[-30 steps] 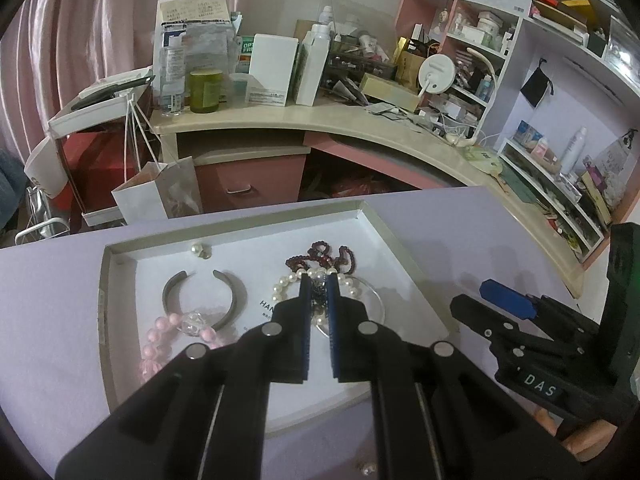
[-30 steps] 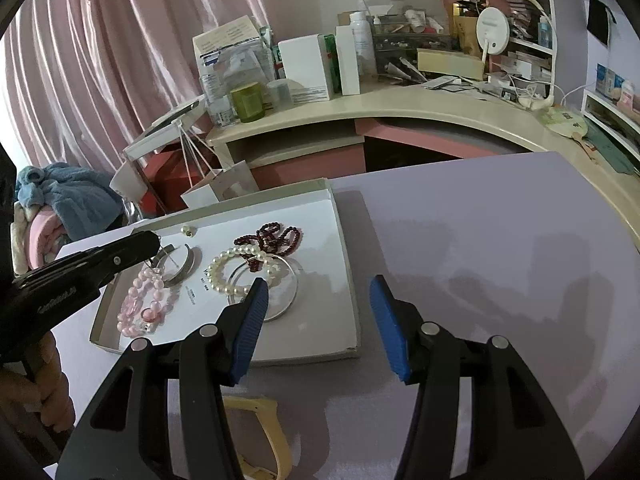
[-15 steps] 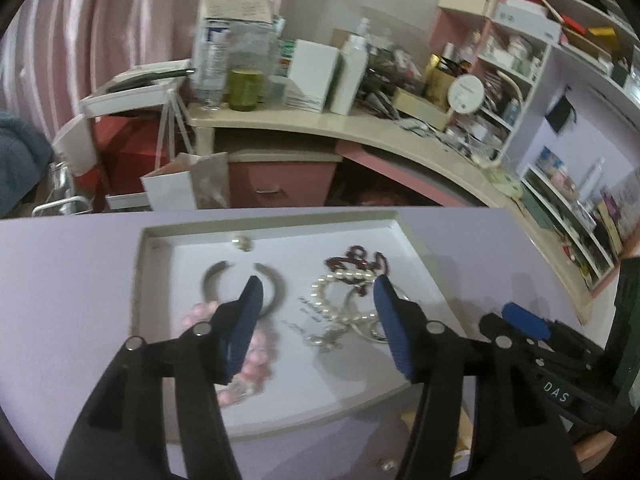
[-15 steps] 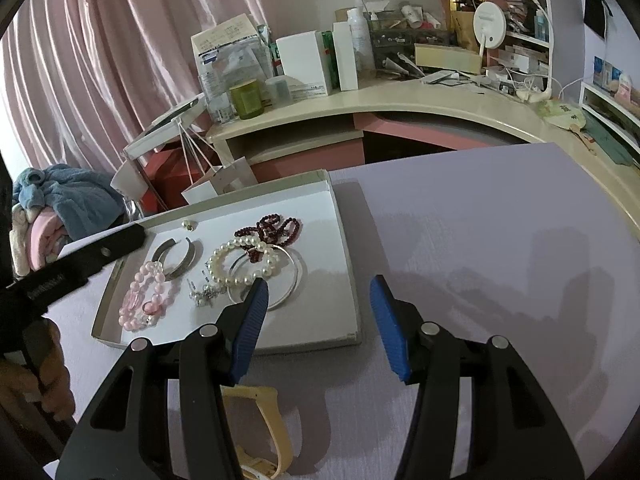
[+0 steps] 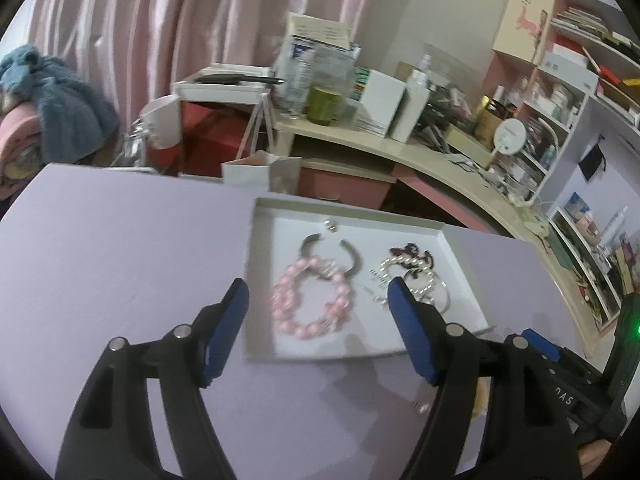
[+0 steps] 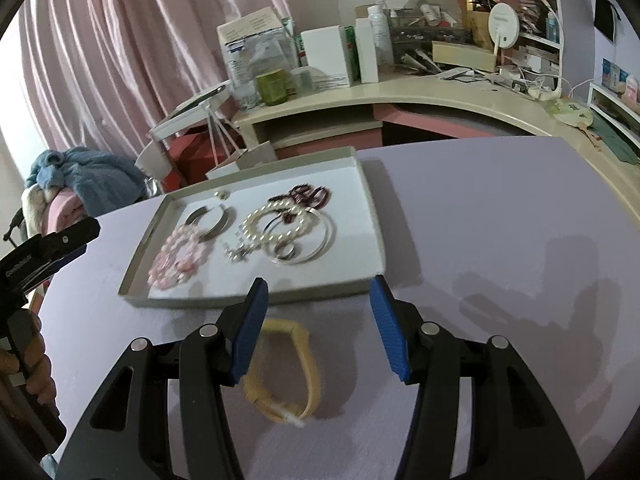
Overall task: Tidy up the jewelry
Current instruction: 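Move the right tool to the yellow strap watch and grasp it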
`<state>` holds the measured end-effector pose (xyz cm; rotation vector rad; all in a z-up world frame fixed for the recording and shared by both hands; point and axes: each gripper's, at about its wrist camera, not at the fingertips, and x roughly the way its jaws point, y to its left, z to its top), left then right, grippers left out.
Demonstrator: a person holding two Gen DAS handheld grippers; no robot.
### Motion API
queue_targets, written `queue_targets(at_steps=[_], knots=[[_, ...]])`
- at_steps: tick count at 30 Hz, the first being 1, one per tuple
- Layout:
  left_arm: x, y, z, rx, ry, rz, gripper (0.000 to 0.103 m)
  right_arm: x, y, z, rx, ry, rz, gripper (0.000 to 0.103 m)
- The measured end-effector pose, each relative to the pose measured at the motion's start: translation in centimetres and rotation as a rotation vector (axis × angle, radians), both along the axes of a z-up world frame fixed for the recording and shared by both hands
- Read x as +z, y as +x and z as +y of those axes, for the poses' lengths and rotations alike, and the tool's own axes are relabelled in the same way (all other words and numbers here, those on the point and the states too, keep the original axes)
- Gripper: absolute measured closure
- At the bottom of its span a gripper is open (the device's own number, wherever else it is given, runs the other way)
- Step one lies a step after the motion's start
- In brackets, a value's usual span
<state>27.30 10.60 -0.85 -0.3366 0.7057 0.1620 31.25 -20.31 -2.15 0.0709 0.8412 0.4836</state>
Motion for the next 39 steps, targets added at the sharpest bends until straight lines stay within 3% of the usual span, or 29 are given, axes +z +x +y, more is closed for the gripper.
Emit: queue_targets(at_steps=[10, 19, 20, 22, 24, 39], knots=[[-1.0, -6.6, 0.7, 0.073, -0.005, 0.023, 0.029, -1.9, -3.3, 2.6, 0.087, -0.056, 0.040, 0.048], [-0.1, -10.9, 1.9, 0.139, 0.010, 0.013, 0.029, -2.9, -3.5, 3.0, 0.065, -0.087, 0.056, 0.047], [0.0, -11.2, 2.0, 0.143, 0.011, 0.012, 0.029, -2.9, -3.4, 3.0, 0.061, -0.094, 0.056, 0.047], [0.1, -11.7, 2.2, 0.150, 0.014, 0.013, 0.029, -3.0, -3.4, 3.1, 0.052, -0.108, 0.054, 0.035], [0.3, -12.2, 2.3, 0.153, 0.016, 0.015, 0.029, -3.0, -3.4, 3.2, 0.051, -0.113, 0.047, 0.032], [0.2, -11.8, 1.5, 0.122, 0.019, 0.027, 0.029, -3.5, -2.7, 3.1, 0.060, -0.107, 0.076, 0.032]])
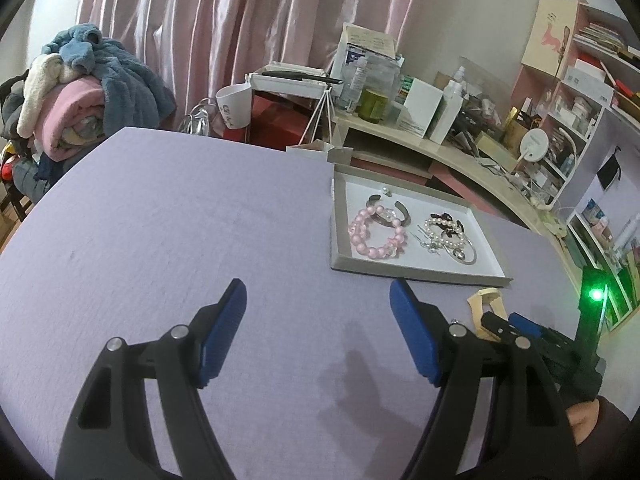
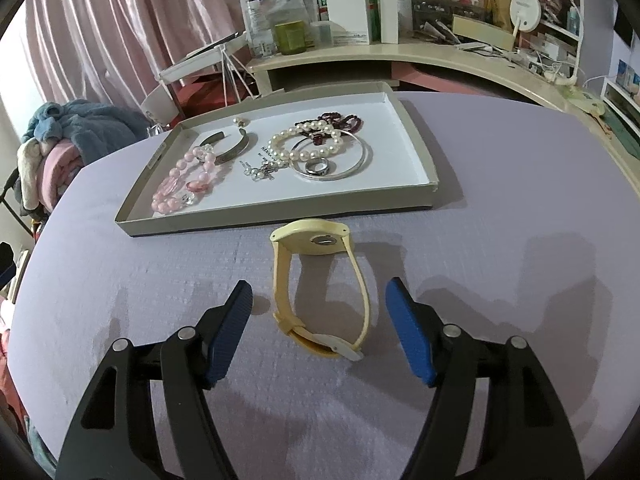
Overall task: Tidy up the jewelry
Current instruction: 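Move the right tool to the yellow strap watch and grasp it, then grasp the pearl stud earring with the left tool while the right tool holds the watch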
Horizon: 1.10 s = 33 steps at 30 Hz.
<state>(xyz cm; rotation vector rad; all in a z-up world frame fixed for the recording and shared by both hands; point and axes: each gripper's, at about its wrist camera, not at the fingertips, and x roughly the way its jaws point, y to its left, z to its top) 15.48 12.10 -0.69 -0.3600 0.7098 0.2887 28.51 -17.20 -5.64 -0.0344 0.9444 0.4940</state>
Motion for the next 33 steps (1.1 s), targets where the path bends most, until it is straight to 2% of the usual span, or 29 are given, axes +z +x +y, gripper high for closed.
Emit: queue_targets(at_steps=[11, 12, 13, 15, 20, 25, 33], knots=[[-0.2, 1.0, -1.6, -0.052, 0.007, 0.013, 0.029, -0.8, 0.7, 0.1, -0.008, -0.009, 0.030, 0.035], [-0.3, 1.2, -1.9, -0.063, 0.007, 0.015, 0.029, -1.1, 0.8, 0.2, -0.001, -0.015, 0.038, 0.043], [-0.3, 1.4, -2.1, -0.072, 0.006, 0.016, 0.029, -1.2, 0.9, 0.2, 0.010, -0.015, 0.043, 0.059], [-0.5, 2.1, -3.1, -0.106, 0.004, 0.021, 0.029, -0.9, 0.7, 0.0, 0.008, -0.011, 0.037, 0.068], [-1.4, 4.1, -5.9, -0.196, -0.003, 0.041, 0.029, 0.6, -0.4, -2.7, -0.046, 0.078, 0.020, 0.069], [-3.6, 6.7, -10.0, -0.308, 0.000, 0.072, 0.030, 1.8, -1.4, -6.1, -0.110, 0.126, 0.013, 0.069], [-7.4, 9.9, -15.1, -0.394, 0.063, 0.121, 0.050, 2.2, -1.9, -9.6, -0.197, 0.161, 0.030, 0.069]])
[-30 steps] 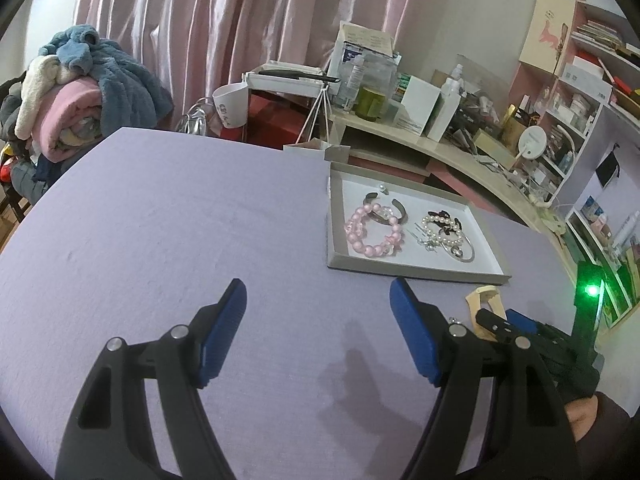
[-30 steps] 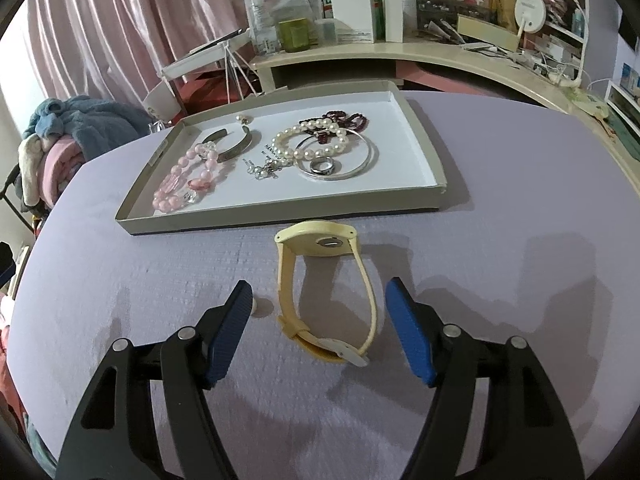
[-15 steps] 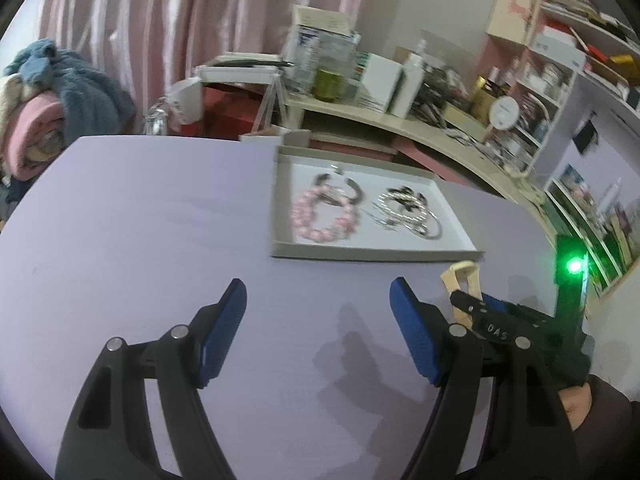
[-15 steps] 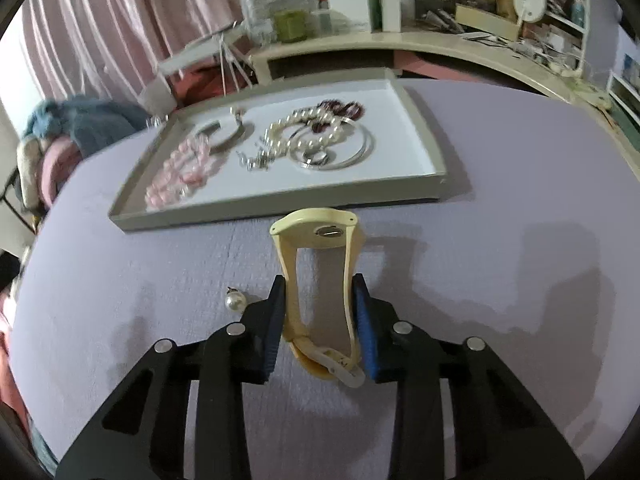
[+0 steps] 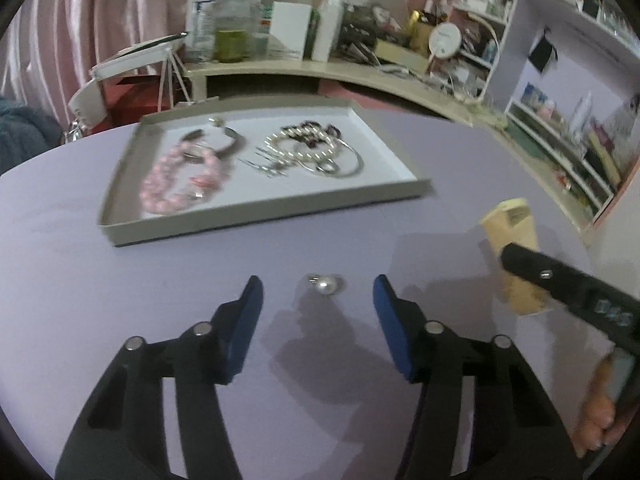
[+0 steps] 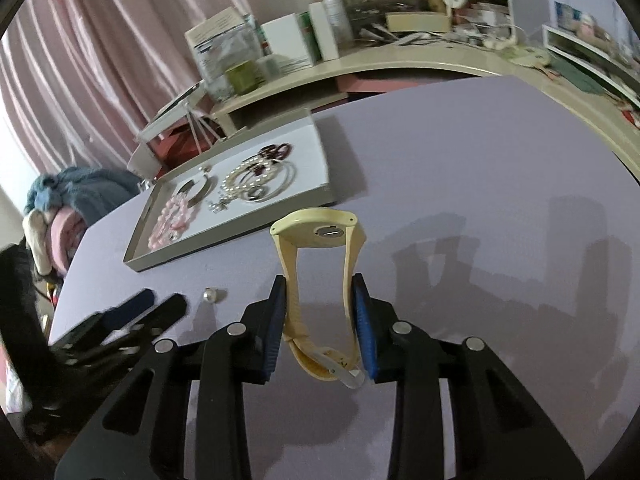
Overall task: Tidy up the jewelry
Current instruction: 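Grasp the pearl stud earring with the left tool while the right tool holds the watch, then carry both to the tray, right tool releasing the watch while left holds the pearl stud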
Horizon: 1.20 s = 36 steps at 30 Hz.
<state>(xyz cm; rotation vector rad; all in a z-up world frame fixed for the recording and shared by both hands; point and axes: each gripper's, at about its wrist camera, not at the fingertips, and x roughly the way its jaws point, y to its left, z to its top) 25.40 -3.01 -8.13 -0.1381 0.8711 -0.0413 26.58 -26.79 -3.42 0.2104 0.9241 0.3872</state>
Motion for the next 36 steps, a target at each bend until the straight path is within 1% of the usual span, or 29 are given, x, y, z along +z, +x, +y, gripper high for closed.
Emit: queue_targets(at_steps=[3, 8, 10, 11, 12, 14, 20, 23, 29, 33, 36], knots=[[-1.0, 0.9, -0.9, -0.006, 0.028, 0.017, 0.056, -0.3, -0.1, -0.8, -0.020, 0.001, 0.012, 0.069], [-2.1, 1.8, -1.6, -0.003, 0.046, 0.047, 0.066, -0.6, -0.3, -1.8, -0.045, 0.006, 0.023, 0.069], [-2.1, 1.9, -1.7, 0.005, 0.062, 0.040, 0.069, -0.6, -0.4, -2.1, -0.051, 0.008, 0.025, 0.069], [-2.1, 1.9, -1.6, 0.011, 0.065, 0.039, 0.072, -0.5, -0.5, -2.2, -0.053, 0.009, 0.025, 0.068], [-2.1, 1.9, -1.6, 0.019, 0.067, 0.038, 0.081, -0.5, -0.5, -2.2, -0.054, 0.010, 0.025, 0.068], [-2.2, 1.8, -1.2, 0.035, 0.064, 0.036, 0.088, -0.3, -0.6, -2.2, -0.054, 0.013, 0.023, 0.068], [-2.0, 1.1, -0.5, 0.038, 0.043, 0.033, 0.088, 0.3, -0.8, -1.3, -0.030, 0.018, 0.007, 0.068], [-1.6, 0.1, 0.8, 0.058, 0.035, 0.032, 0.088, 0.8, -0.9, -0.7, -0.012, 0.019, -0.006, 0.068], [1.3, -3.0, 5.0, 0.148, 0.053, -0.023, 0.088, 1.7, -1.3, 1.7, 0.049, 0.033, -0.028, 0.068], [3.6, -5.3, 8.0, 0.217, 0.053, -0.058, 0.088, 2.5, -2.0, 4.1, 0.118, 0.043, -0.047, 0.068], [5.0, -6.6, 9.4, 0.248, 0.067, -0.079, 0.088, 3.1, -2.4, 5.7, 0.159, 0.042, -0.064, 0.068]])
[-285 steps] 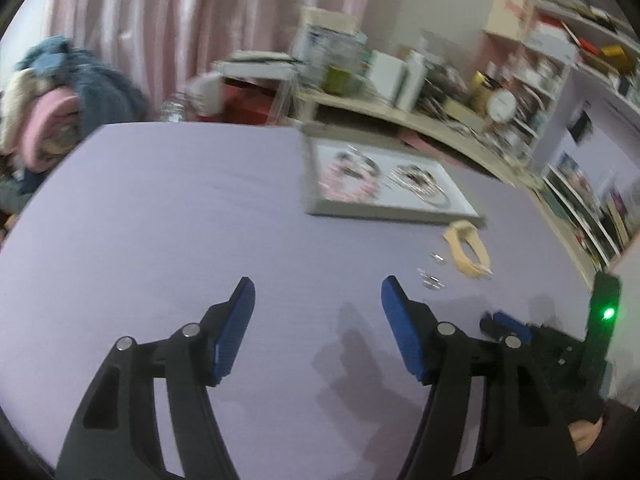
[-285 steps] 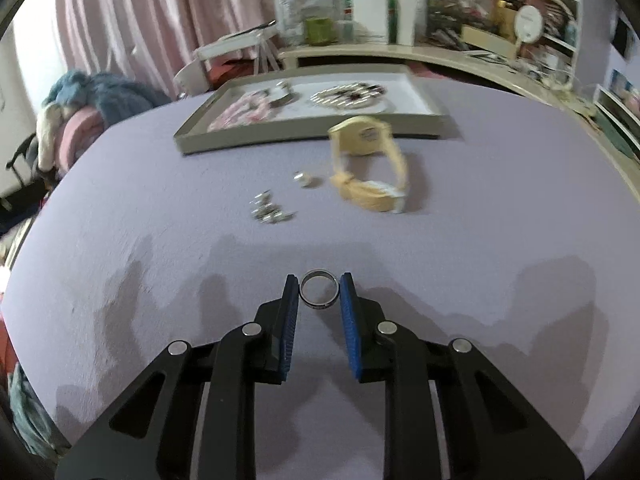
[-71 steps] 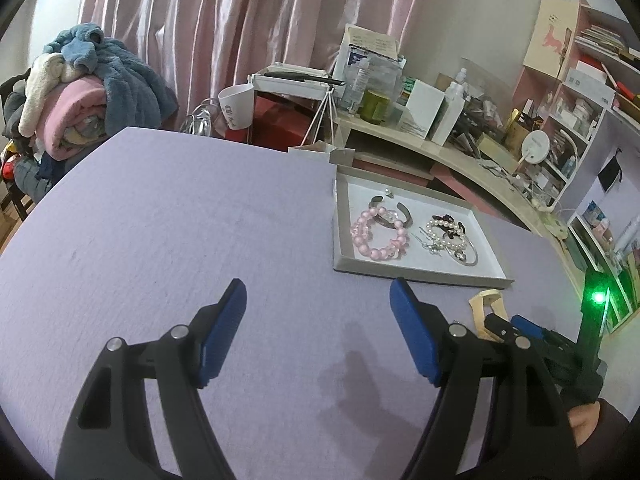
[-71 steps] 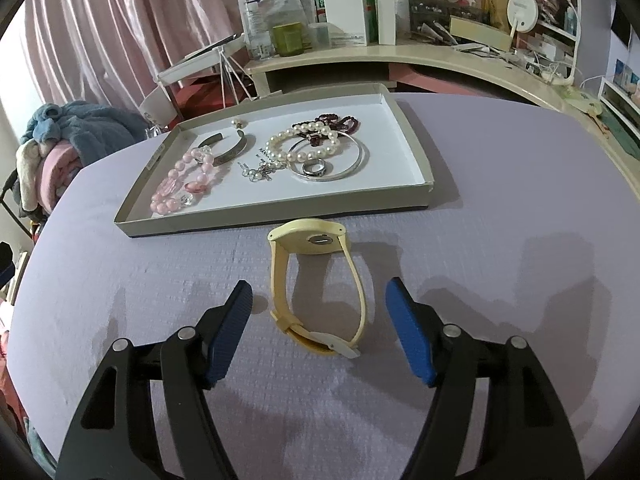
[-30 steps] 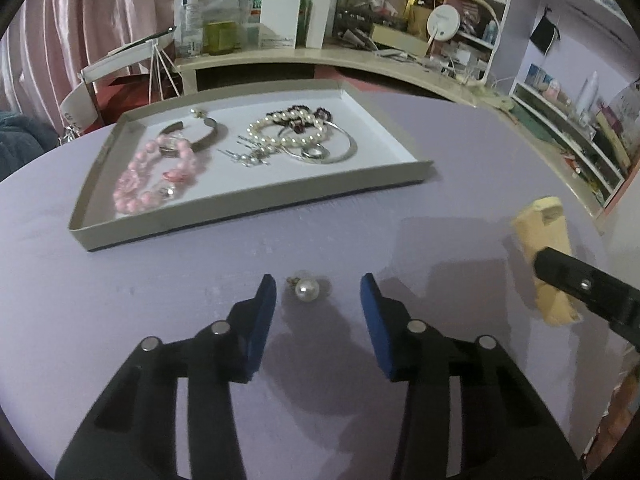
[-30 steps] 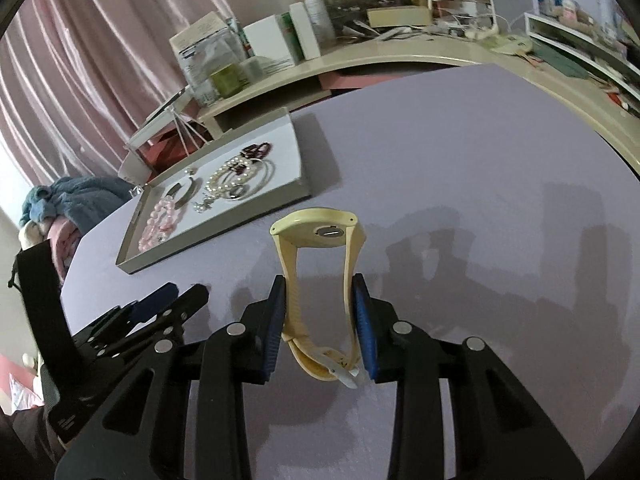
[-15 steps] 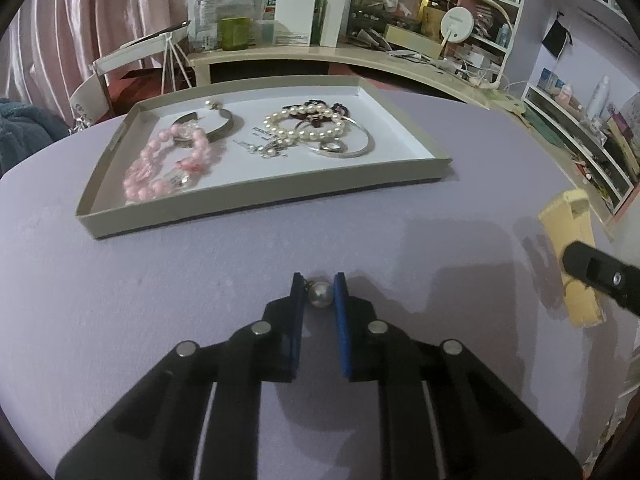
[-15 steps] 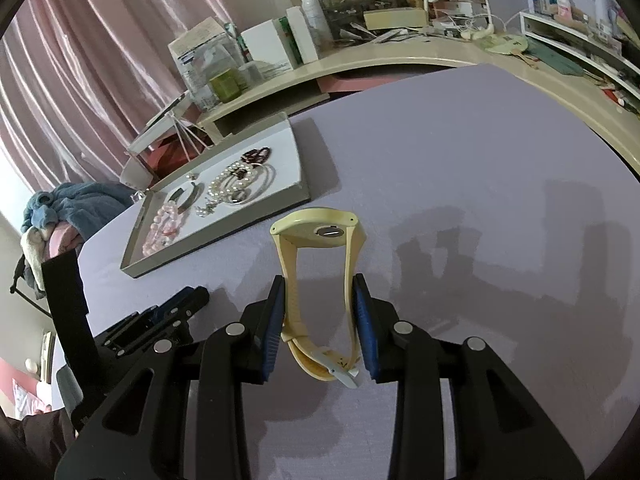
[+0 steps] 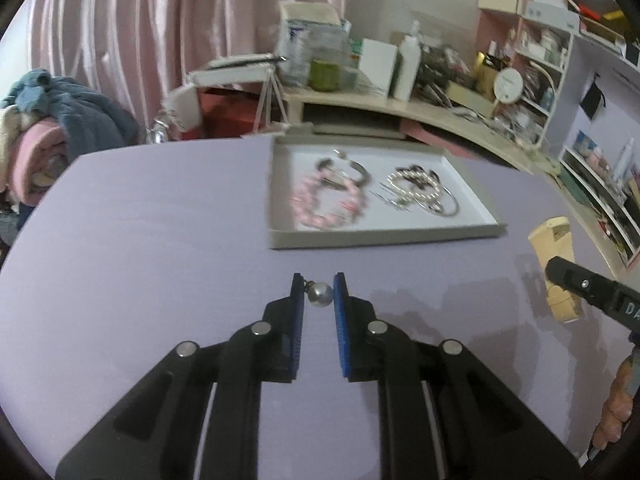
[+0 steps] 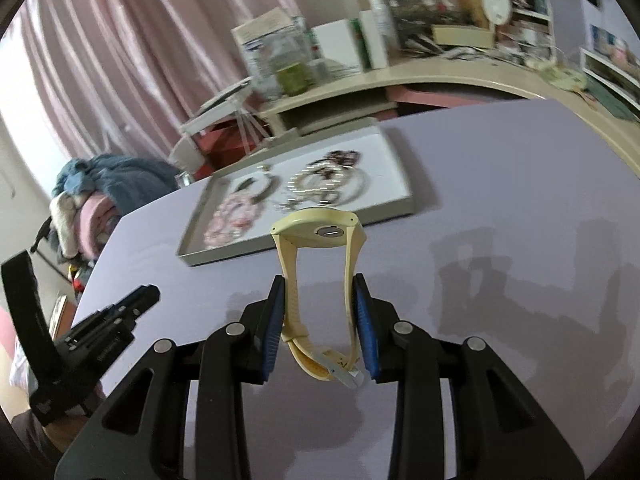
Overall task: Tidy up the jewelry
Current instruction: 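Carry both to the tray, right tool releasing the watch while left holds the pearl stud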
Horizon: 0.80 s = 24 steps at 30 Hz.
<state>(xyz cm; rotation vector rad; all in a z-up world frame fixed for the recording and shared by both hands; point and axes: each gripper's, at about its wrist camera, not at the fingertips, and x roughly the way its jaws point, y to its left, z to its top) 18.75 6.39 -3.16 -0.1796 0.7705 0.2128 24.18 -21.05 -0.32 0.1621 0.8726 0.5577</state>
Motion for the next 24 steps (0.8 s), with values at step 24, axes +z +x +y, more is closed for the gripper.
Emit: queue_targets(at_steps=[24], knots=[[3.6, -1.3, 0.0, -0.057, -0.026, -0.095, 0.088, 1.8, -0.7, 2.5, 0.037, -0.024, -0.061, 0.068]])
